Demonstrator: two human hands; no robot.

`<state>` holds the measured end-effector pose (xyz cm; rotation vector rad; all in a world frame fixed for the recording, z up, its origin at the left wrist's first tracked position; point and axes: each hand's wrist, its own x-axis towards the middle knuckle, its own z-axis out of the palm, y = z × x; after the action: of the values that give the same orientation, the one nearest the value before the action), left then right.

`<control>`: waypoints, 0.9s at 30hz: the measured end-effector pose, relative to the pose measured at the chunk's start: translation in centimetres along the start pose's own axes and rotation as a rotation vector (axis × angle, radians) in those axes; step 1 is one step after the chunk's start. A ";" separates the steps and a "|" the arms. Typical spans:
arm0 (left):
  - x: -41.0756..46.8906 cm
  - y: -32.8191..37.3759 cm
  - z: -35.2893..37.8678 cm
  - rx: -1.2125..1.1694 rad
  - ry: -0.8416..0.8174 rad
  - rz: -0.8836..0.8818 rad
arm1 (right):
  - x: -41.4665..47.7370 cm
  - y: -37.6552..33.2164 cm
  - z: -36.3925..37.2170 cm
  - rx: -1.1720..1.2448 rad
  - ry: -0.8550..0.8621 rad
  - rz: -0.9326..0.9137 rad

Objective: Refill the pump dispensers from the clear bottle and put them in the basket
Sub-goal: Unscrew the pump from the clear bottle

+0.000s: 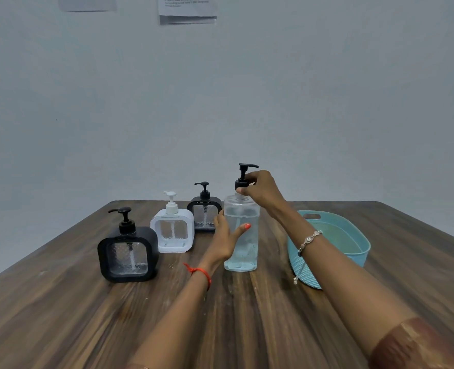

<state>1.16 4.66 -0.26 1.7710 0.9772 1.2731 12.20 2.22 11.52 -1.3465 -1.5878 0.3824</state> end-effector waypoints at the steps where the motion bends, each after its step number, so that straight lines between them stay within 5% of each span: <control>1: 0.0 0.0 0.0 0.008 0.006 0.003 | -0.1 -0.1 -0.2 0.031 -0.002 -0.007; 15: 0.4 -0.8 0.1 -0.032 0.017 -0.045 | 1.3 -4.5 -6.3 0.371 0.206 -0.166; 27: 0.6 -0.8 0.0 -0.061 -0.017 -0.005 | 2.0 -6.8 -7.1 0.359 0.335 -0.195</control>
<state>1.18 5.49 -0.71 1.7290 0.9229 1.2701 14.30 -0.72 20.90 -0.9177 -1.2844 0.2872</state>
